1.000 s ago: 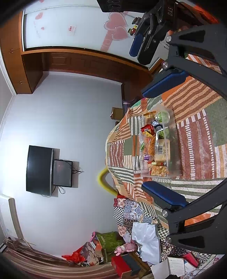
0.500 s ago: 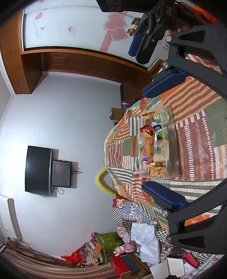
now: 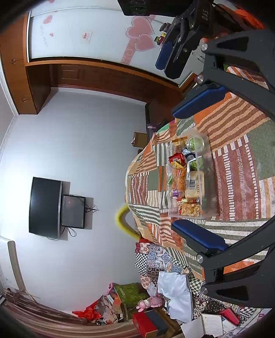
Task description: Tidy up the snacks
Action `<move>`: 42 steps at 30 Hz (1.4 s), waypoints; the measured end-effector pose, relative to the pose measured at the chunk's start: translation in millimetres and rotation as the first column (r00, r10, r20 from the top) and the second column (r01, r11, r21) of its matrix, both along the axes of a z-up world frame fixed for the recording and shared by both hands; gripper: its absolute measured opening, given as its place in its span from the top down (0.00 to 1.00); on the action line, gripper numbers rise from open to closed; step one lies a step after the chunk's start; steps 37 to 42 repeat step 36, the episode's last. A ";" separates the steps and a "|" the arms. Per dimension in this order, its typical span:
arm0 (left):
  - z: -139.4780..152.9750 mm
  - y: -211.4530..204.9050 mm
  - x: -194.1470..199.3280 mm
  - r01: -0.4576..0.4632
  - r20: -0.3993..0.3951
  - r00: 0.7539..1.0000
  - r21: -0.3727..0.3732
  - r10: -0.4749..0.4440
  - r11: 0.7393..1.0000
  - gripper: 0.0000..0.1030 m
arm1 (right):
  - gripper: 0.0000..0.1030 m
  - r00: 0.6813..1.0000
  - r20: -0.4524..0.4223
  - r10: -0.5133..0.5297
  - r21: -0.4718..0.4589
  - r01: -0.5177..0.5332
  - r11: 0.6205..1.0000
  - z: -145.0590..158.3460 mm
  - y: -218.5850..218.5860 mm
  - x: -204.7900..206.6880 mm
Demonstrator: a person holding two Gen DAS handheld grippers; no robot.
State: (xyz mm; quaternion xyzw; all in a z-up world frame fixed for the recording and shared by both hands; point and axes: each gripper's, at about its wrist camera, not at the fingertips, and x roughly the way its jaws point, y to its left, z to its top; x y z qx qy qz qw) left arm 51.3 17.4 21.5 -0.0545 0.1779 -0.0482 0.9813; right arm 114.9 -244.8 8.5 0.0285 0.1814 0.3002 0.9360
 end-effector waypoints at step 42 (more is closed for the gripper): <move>-2.9 0.0 1.6 -0.004 -0.014 1.000 -0.002 0.004 1.000 0.05 | 0.06 1.000 -0.015 0.008 0.004 -0.008 1.000 -5.3 -0.5 3.4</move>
